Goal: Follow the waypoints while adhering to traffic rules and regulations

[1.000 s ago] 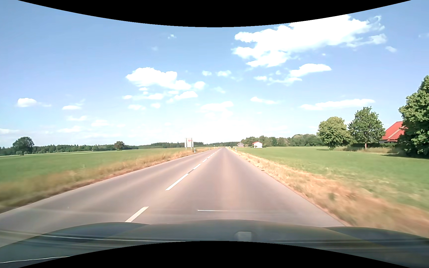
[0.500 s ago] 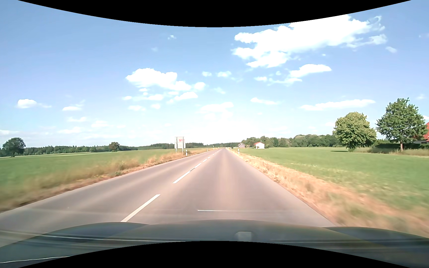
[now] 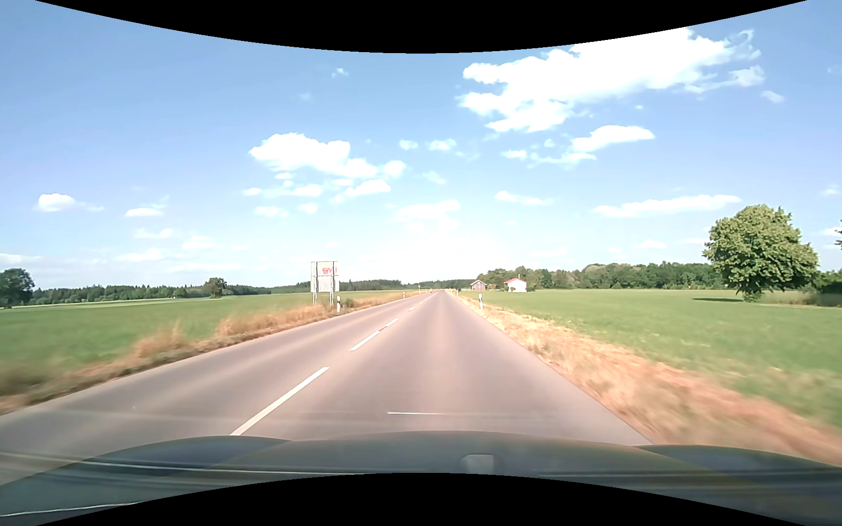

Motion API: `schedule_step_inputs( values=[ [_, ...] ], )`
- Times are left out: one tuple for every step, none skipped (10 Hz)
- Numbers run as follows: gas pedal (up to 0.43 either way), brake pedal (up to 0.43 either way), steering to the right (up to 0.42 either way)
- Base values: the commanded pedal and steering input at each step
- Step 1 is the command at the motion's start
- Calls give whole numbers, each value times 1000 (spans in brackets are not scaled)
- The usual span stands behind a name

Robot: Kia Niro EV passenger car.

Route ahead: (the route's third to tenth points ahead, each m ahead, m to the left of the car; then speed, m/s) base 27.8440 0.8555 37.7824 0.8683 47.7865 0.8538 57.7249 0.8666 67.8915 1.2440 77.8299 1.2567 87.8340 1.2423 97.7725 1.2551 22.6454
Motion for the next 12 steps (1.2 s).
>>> schedule_step_inputs(
  values=[
    [429,6,-4],
    [358,6,-4],
    [319,6,-4],
    [311,6,-3],
    [311,6,-2],
    [311,6,-2],
    [311,6,-2],
    [311,6,-2],
    [311,6,-2],
    [311,6,-2],
    [311,6,-2],
    [299,6,-2]
  ],
)
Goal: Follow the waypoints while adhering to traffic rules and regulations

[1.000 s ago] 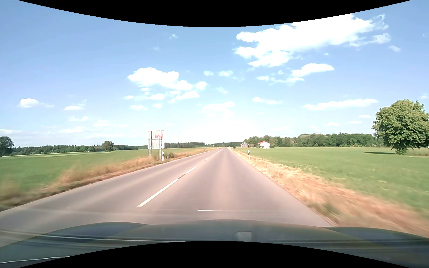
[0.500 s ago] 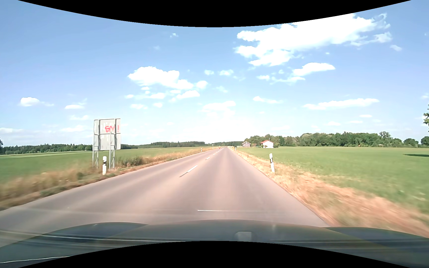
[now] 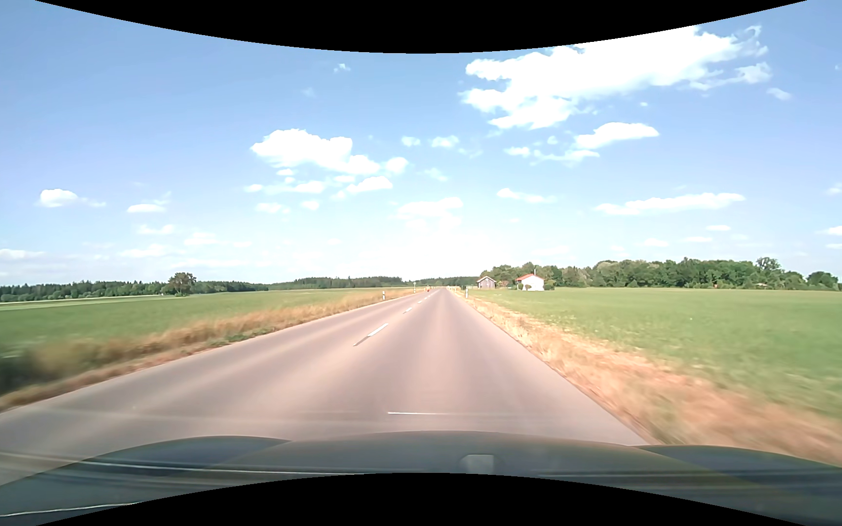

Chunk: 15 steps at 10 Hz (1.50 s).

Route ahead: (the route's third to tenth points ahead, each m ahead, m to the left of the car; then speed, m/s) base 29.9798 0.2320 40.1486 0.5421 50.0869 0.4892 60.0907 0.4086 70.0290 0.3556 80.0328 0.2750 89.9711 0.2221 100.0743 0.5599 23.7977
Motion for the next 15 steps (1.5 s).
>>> schedule_step_inputs(
  values=[
    [299,6,-2],
    [299,6,-2],
    [299,6,-2],
    [299,6,-2],
    [299,6,-2],
    [299,6,-2],
    [299,6,-2],
    [299,6,-2],
    [299,6,-2],
    [299,6,-2],
    [287,6,-2],
    [287,6,-2],
    [287,6,-2],
    [287,6,-2],
    [287,6,-2]
  ],
)
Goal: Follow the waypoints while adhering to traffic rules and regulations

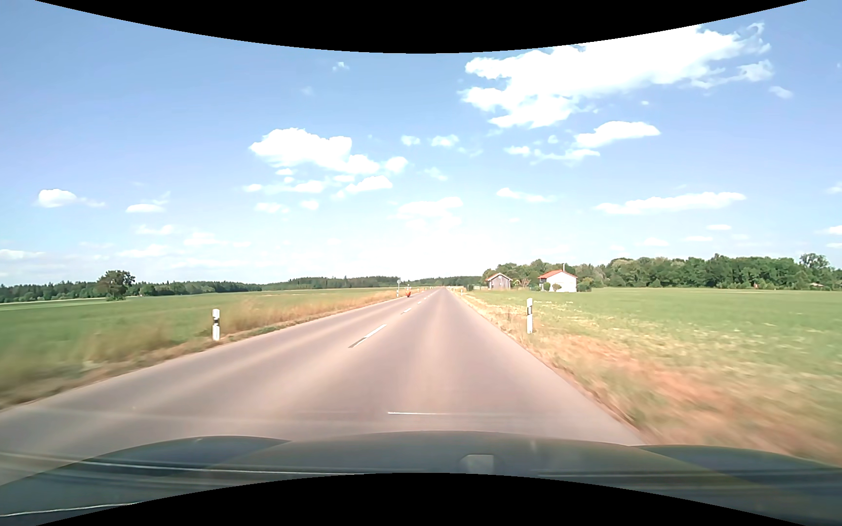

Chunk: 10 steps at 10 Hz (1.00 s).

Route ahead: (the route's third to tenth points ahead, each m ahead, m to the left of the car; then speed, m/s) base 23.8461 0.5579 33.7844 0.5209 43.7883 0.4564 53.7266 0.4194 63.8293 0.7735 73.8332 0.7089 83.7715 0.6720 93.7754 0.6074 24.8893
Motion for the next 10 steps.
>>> schedule_step_inputs(
  values=[
    [287,6,-2],
    [287,6,-2],
    [287,6,-2],
    [260,6,-2],
    [260,6,-2],
    [260,6,-2],
    [260,6,-2],
    [260,6,-2],
    [260,6,-2],
    [260,6,-2]
  ],
)
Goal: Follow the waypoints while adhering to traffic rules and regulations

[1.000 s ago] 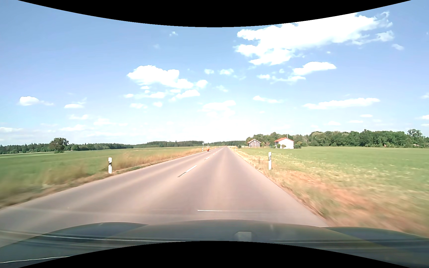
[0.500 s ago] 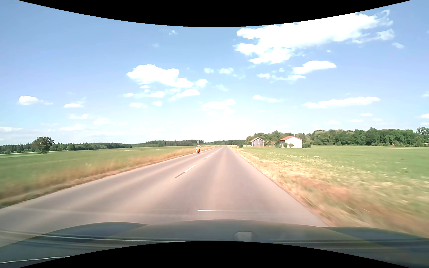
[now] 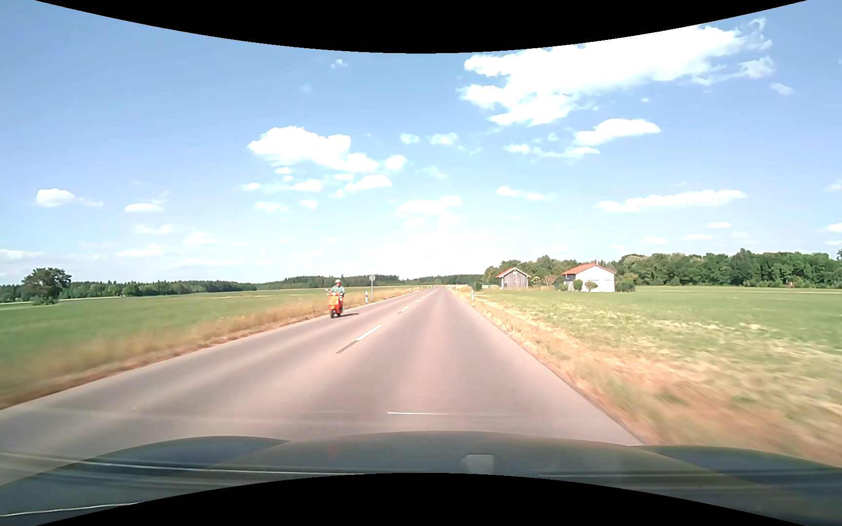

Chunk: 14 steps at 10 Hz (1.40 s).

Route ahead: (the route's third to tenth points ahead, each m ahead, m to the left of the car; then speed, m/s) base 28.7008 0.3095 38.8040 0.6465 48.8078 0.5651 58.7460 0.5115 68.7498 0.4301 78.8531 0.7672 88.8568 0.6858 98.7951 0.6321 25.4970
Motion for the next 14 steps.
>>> schedule_step_inputs(
  values=[
    [260,6,-1],
    [260,6,-2],
    [260,6,-2],
    [260,6,-2],
    [260,6,-2],
    [260,6,-4],
    [260,6,-5],
    [260,6,-4],
    [260,6,-2],
    [248,6,-1],
    [248,6,-1],
    [248,6,-1],
    [248,6,-1],
    [248,6,-1]
  ],
)
